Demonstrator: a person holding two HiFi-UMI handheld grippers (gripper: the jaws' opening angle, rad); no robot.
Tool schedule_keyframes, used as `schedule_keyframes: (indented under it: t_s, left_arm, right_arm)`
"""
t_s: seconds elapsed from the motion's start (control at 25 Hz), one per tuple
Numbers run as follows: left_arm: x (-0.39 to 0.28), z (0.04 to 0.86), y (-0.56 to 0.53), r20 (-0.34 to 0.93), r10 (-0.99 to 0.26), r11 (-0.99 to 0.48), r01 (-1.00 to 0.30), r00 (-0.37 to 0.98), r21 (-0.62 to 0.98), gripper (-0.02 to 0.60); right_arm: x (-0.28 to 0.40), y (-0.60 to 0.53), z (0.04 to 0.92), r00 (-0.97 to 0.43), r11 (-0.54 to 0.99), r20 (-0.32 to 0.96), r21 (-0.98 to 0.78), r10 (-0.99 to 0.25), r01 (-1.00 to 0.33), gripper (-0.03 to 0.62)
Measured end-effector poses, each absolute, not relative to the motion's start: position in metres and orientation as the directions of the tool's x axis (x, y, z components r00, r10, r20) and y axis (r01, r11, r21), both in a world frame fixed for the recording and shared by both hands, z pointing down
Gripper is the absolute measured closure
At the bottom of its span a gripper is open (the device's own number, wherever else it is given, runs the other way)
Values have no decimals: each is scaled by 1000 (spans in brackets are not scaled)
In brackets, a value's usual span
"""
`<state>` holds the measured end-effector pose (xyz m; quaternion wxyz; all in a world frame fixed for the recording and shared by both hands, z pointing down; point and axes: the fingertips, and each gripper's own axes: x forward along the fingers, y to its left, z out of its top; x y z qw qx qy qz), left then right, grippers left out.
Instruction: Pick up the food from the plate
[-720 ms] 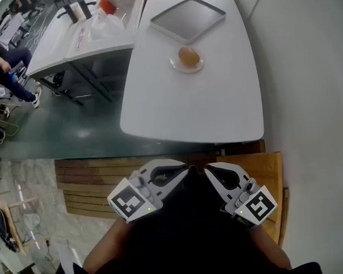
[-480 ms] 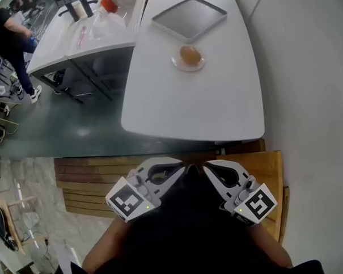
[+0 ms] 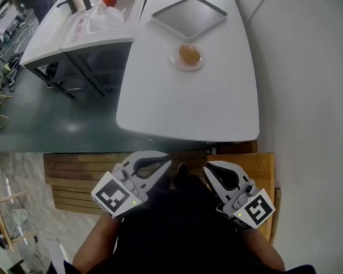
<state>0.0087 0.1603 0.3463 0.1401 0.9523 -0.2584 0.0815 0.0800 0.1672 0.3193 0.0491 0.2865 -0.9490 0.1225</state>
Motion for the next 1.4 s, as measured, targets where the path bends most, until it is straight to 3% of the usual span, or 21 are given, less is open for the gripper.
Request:
schedule_keyframes:
  t_s: [0.56, 1.4]
  left_arm:
    - [-33, 357, 146, 210, -465, -832, -505, 860, 228, 574]
    - [-11, 355, 48, 227, -460, -836, -505, 858, 216, 574]
  right_arm:
    - [56, 142, 327, -794, 783, 218, -157, -567, -602, 592]
    - [69, 39, 328, -788, 774, 170, -152, -592, -615, 592]
